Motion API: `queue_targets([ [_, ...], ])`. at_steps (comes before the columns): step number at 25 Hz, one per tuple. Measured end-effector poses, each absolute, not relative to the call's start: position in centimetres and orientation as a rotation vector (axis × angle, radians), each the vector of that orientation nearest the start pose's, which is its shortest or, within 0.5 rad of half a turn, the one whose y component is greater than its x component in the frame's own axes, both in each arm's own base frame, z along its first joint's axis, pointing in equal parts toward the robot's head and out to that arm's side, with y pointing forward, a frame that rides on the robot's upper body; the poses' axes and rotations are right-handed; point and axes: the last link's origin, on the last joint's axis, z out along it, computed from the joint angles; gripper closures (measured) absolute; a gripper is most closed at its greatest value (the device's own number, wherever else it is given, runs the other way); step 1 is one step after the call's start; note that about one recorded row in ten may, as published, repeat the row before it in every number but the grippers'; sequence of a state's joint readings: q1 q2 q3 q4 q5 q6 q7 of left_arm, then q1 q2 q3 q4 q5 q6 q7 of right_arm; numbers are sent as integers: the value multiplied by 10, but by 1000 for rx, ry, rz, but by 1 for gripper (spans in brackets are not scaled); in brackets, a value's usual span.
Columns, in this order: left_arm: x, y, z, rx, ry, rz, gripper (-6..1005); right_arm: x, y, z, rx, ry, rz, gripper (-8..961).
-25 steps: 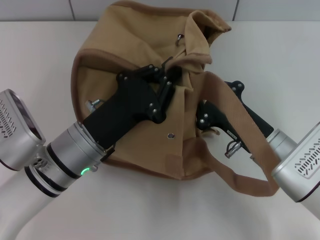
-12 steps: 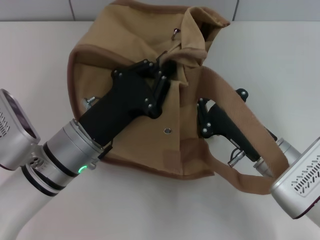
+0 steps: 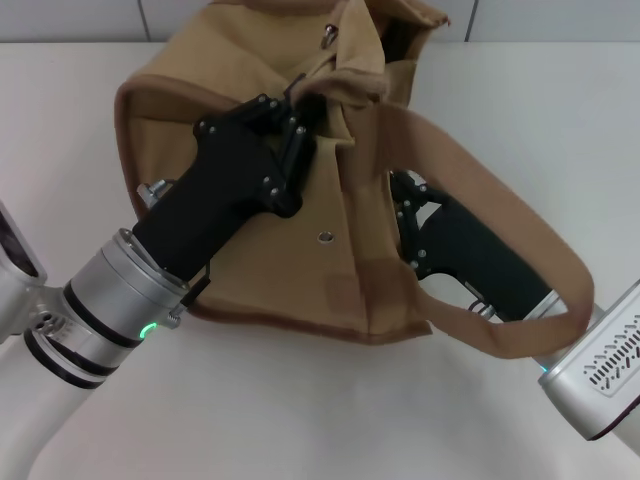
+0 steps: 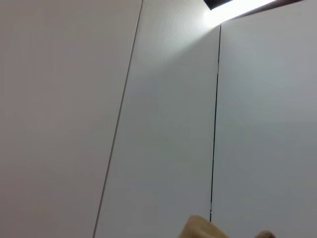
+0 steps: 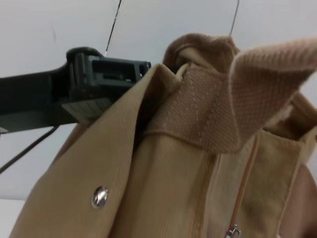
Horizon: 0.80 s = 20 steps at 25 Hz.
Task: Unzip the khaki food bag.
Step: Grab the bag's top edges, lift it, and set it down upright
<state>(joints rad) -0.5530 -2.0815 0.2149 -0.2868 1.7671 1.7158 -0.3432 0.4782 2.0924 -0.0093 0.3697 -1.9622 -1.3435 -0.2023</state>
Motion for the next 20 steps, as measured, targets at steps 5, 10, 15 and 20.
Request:
queue_targets([
  [5, -212, 273, -59, -1984, -320, -1460, 851, 237, 267, -110, -2102, 39, 825, 950],
  [10, -219, 276, -50, -1888, -348, -1461, 850, 242, 265, -109, -2098, 49, 810, 949],
  [15, -228, 276, -40, -1799, -365, -1451, 848, 247, 263, -108, -2092, 58, 794, 949],
  [20, -237, 276, -32, -1748, -366, -1432, 846, 252, 261, -106, -2087, 70, 781, 949],
])
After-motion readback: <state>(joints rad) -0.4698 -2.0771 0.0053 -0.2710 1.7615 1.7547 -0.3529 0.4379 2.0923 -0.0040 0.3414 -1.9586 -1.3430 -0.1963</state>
